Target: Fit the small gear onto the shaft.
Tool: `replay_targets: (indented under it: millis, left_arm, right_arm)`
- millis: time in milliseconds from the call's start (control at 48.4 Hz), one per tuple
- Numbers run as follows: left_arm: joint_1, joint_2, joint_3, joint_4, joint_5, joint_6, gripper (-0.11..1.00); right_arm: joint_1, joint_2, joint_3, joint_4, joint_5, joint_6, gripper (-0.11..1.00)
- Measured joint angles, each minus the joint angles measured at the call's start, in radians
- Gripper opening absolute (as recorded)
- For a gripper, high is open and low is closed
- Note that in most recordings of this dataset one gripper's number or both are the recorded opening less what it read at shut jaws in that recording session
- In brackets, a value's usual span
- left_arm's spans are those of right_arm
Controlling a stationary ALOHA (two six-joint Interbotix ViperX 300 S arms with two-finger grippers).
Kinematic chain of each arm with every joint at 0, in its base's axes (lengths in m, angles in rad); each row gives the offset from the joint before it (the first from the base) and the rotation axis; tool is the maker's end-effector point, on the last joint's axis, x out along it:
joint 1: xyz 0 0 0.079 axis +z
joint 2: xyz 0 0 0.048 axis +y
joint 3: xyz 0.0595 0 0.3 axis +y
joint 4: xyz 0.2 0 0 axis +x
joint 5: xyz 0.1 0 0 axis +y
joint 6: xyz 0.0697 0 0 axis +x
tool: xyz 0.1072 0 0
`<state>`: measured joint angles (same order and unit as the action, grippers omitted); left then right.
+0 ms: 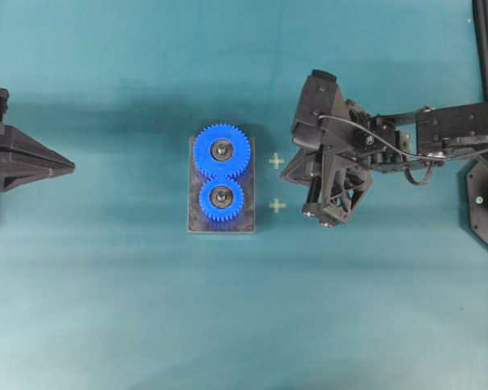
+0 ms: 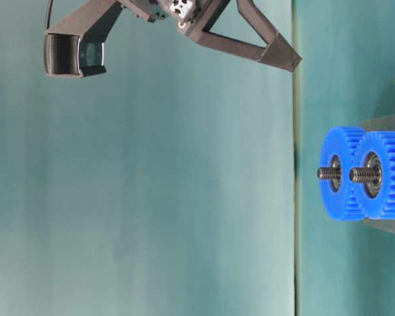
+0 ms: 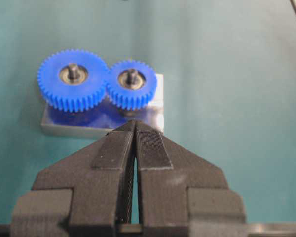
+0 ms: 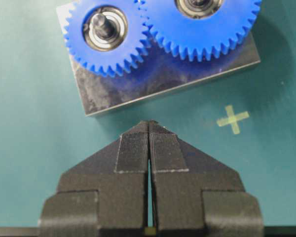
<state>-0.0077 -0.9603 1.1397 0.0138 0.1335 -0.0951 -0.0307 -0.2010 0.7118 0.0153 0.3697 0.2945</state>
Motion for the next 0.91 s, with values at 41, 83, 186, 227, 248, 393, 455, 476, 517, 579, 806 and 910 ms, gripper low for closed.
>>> replay_targets:
  millis: [41,83,186,227,248,393,455,476,517,579,806,910]
  left_arm:
    - [-0.002,0.002,0.0,0.0,0.002,-0.002,0.0]
    - [0.0,0.0,0.002,0.0,0.0,-0.002,0.0]
    - [0.0,0.0,0.0,0.0,-0.005,-0.003,0.0]
    - [0.0,0.0,0.002,0.0,-0.008,-0.003,0.0]
    - [0.0,0.002,0.0,0.0,-0.009,-0.003,0.0]
    - [0.0,0.0,0.003,0.0,-0.037,-0.003,0.0]
    - [0.0,0.002,0.006,-0.002,-0.043,-0.003,0.0]
    - [0.0,0.002,0.006,0.0,-0.043,-0.003,0.0]
    - [-0.002,0.002,0.006,0.0,-0.044,-0.003,0.0]
    - [0.0,0.002,0.006,-0.002,-0.046,-0.003,0.0]
    - [0.0,0.005,0.006,0.0,-0.048,-0.003,0.0]
    - [0.0,0.005,0.006,0.0,-0.048,-0.003,0.0]
  right_arm:
    - [0.002,0.0,0.002,0.0,0.0,0.0,-0.02]
    - [0.002,0.0,0.002,0.0,-0.002,0.0,-0.02]
    - [0.002,0.0,0.006,0.0,-0.003,0.0,-0.02]
    - [0.002,0.0,0.008,0.0,-0.006,0.0,-0.02]
    - [0.002,0.0,0.008,0.0,-0.008,0.0,-0.02]
    - [0.002,0.0,0.012,0.0,-0.02,0.0,-0.02]
    - [0.003,0.0,0.017,0.0,-0.026,0.0,-0.02]
    - [0.003,0.0,0.017,0.0,-0.032,0.0,-0.02]
    - [0.002,0.0,0.02,0.0,-0.041,0.0,-0.02]
    - [0.003,0.0,0.023,0.0,-0.055,0.0,-0.02]
    - [0.006,0.003,0.035,0.0,-0.121,0.0,-0.02]
    - [0.009,0.009,0.048,0.0,-0.147,0.0,-0.02]
